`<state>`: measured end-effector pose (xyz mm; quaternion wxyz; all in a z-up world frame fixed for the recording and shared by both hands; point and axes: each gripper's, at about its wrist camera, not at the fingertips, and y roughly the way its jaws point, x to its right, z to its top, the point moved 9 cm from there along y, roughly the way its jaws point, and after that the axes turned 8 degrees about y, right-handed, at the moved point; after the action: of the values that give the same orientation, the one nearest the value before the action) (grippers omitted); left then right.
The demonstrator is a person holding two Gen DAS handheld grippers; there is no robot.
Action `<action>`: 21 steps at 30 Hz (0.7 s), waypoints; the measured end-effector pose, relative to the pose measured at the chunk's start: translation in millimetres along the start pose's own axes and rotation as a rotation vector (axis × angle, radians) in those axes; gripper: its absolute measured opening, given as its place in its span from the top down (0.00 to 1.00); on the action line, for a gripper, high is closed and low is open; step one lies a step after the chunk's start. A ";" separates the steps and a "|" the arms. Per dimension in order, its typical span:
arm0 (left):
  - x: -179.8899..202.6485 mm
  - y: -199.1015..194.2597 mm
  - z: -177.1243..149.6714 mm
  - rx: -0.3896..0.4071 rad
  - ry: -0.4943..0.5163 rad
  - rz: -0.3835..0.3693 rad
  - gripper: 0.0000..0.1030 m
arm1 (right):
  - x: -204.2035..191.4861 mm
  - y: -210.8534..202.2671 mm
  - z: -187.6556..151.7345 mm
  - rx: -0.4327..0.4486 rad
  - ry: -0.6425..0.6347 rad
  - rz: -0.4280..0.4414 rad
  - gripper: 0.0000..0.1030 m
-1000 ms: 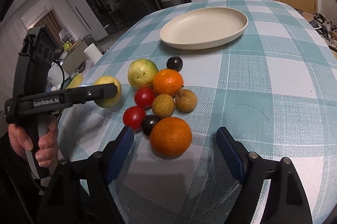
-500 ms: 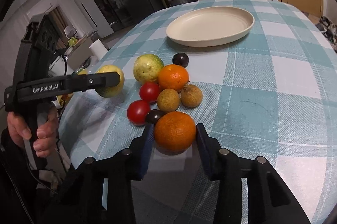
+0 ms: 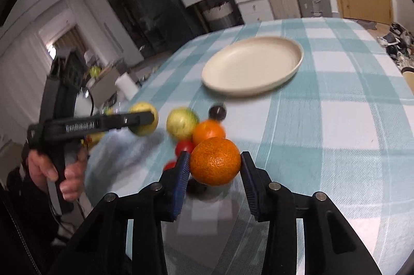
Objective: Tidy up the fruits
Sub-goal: 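Carry both fruits onto the cream plate and open both tools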
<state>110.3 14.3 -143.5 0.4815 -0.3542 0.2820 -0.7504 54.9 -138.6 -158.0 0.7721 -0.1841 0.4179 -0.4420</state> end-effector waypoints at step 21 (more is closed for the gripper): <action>5.9 45.1 133.0 0.015 0.012 -0.034 0.54 | 13.6 21.1 140.2 0.124 -0.004 -0.026 0.61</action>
<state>239.0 -19.1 -98.0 0.4695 -0.3509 0.2730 -0.7628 182.9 -150.5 -96.6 0.7771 -0.1421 0.3856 -0.4767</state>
